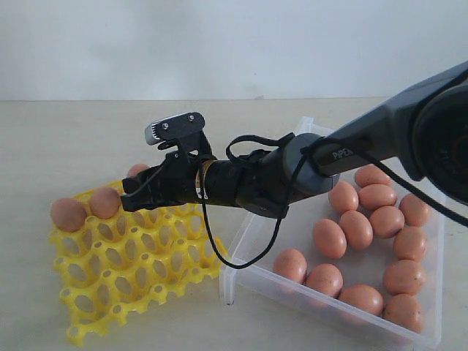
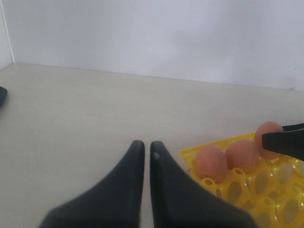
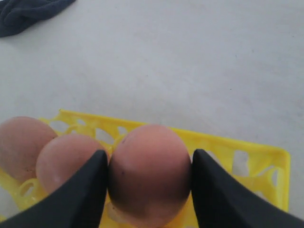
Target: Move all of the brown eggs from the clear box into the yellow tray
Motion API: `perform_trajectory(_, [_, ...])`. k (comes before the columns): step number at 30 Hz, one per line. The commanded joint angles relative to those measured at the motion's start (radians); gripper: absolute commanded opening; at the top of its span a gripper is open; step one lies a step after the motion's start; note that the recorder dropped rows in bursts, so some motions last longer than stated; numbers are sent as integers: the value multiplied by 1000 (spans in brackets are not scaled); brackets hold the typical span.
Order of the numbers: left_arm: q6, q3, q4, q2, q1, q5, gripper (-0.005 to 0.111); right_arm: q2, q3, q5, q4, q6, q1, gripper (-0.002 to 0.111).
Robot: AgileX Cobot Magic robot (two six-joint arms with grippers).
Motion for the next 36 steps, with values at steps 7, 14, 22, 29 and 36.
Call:
perform_trajectory(7, [0, 3, 2, -3, 3, -6, 4, 2, -4, 14, -29, -9, -2, 42])
perform_trajectory(14, [0, 3, 2, -3, 3, -6, 4, 2, -4, 38, -65, -33, -2, 61])
perform_trajectory(22, [0, 3, 2, -3, 3, -6, 4, -94, -4, 63, -65, -36, -2, 61])
perform_trajectory(29, [0, 3, 2, -3, 3, -6, 4, -387, -4, 785, -65, 109, 24, 40])
perform_trajectory(36, [0, 3, 2, -3, 3, -6, 4, -526, -4, 1581, -50, -230, 67, 0])
